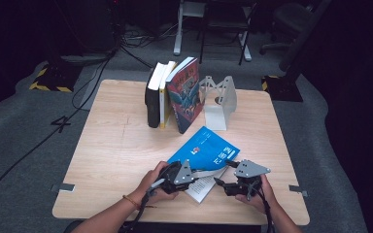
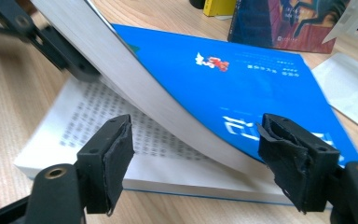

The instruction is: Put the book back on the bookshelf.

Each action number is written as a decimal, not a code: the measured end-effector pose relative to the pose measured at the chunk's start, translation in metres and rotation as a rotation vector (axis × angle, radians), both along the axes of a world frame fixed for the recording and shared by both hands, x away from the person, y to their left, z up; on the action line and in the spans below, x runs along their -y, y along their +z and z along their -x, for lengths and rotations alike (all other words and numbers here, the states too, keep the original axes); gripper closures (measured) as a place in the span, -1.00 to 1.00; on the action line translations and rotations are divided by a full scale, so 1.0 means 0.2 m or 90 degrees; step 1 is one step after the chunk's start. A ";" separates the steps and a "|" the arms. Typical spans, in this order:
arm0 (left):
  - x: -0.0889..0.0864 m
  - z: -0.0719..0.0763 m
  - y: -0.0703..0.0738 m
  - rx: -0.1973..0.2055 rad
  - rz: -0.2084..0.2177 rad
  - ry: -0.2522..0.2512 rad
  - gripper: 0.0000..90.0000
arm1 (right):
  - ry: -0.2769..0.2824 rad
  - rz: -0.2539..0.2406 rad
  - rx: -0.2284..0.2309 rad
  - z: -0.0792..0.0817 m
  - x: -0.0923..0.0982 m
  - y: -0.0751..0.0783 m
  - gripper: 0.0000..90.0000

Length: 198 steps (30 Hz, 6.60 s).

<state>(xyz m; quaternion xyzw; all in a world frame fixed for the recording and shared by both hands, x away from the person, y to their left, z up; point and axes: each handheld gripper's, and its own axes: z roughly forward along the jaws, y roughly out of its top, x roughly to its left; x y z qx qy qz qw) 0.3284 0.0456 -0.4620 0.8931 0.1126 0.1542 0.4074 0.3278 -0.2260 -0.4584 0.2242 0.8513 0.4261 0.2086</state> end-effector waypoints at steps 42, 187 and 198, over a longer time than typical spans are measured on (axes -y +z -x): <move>-0.30 -0.04 0.04 0.014 -0.009 0.078 0.24 | 0.037 0.092 0.084 0.07 -0.11 -0.02 0.49; -0.11 -0.06 0.07 -0.049 0.000 0.104 0.67 | -0.003 0.081 -0.012 -0.14 -0.04 -0.07 -0.20; -0.15 -0.08 0.12 -0.057 0.036 0.112 0.69 | 0.001 0.107 -0.035 -0.17 -0.09 -0.13 -0.18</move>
